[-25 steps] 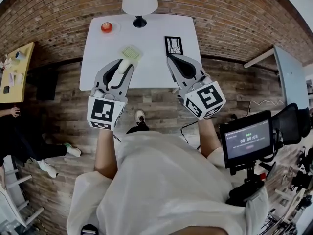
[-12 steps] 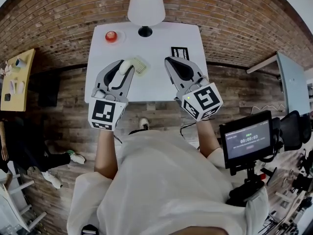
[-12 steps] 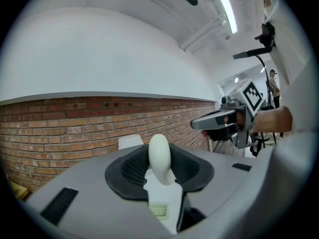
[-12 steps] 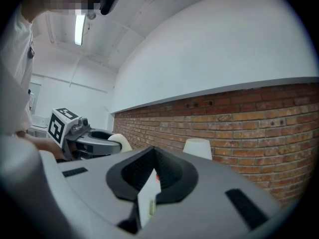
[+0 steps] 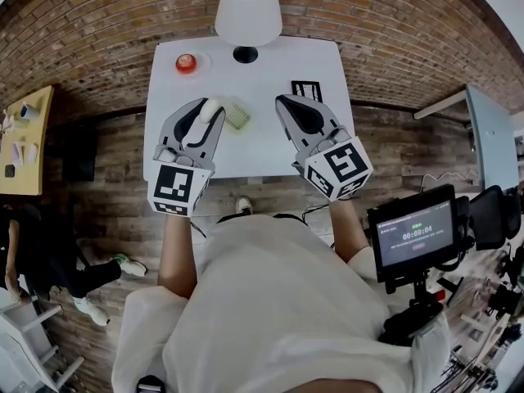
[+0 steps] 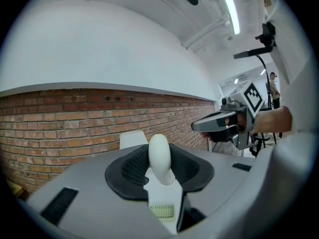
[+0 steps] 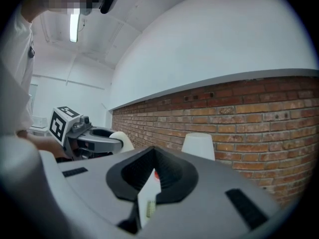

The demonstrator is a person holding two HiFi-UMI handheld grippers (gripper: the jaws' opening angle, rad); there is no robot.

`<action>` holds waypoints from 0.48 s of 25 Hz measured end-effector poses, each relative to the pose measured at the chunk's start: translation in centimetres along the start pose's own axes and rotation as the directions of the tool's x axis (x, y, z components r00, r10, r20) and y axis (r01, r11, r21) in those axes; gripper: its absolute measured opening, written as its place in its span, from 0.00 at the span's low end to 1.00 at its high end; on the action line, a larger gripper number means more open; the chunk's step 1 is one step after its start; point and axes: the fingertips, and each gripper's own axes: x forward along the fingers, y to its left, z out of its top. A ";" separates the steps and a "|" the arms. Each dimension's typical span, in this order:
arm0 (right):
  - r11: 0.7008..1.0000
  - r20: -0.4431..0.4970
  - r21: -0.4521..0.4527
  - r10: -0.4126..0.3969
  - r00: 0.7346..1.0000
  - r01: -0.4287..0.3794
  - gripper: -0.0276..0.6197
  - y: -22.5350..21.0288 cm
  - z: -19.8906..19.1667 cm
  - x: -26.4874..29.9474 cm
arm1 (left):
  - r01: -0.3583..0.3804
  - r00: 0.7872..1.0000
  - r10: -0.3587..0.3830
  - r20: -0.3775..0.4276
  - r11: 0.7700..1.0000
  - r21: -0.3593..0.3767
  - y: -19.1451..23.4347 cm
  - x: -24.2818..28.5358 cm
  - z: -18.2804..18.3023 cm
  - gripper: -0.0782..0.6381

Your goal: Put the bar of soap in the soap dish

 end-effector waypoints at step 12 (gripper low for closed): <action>0.998 -0.029 0.064 0.014 0.999 -0.013 0.05 -0.2 -2.1 1.2 | 0.030 0.999 -0.032 -0.031 0.998 -0.051 1.5 1.5 -2.1 0.28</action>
